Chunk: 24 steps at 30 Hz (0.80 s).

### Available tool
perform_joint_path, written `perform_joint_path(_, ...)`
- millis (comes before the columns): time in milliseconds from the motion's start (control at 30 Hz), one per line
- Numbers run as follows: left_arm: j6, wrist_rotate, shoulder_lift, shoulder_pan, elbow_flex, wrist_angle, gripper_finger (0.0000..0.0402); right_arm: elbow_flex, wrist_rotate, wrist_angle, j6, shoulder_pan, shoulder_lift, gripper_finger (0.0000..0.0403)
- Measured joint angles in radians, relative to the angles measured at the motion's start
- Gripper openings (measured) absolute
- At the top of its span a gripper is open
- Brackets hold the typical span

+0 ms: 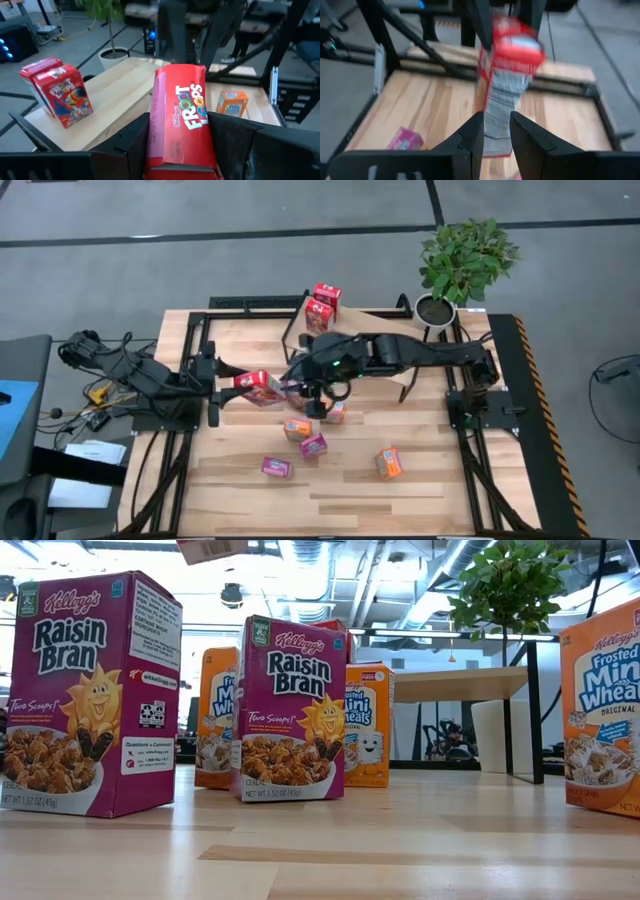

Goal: Stack cereal on shelf
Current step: Put the red cereal box on the shelf aligned with the other red cereal boxes

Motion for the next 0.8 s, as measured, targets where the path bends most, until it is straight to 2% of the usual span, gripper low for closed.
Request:
perform_joint_path(200,0.011,0.034,-0.027,0.000,0.000,0.070,0.0169,0.002,0.046,-0.021,-0.085,0.012,-0.051,0.0120)
perform_joint_path(433,0.018,0.048,-0.041,0.000,0.000,0.127,0.0169,0.001,0.078,-0.013,-0.177,0.027,-0.044,0.0049)
perform_joint_path(600,0.017,0.046,-0.040,0.000,0.000,0.148,0.0169,0.001,0.080,0.036,-0.199,0.024,-0.044,0.0015)
perform_joint_path(800,0.016,0.046,-0.037,-0.001,0.000,0.180,0.0169,0.001,0.061,0.059,-0.218,0.026,-0.044,0.0023)
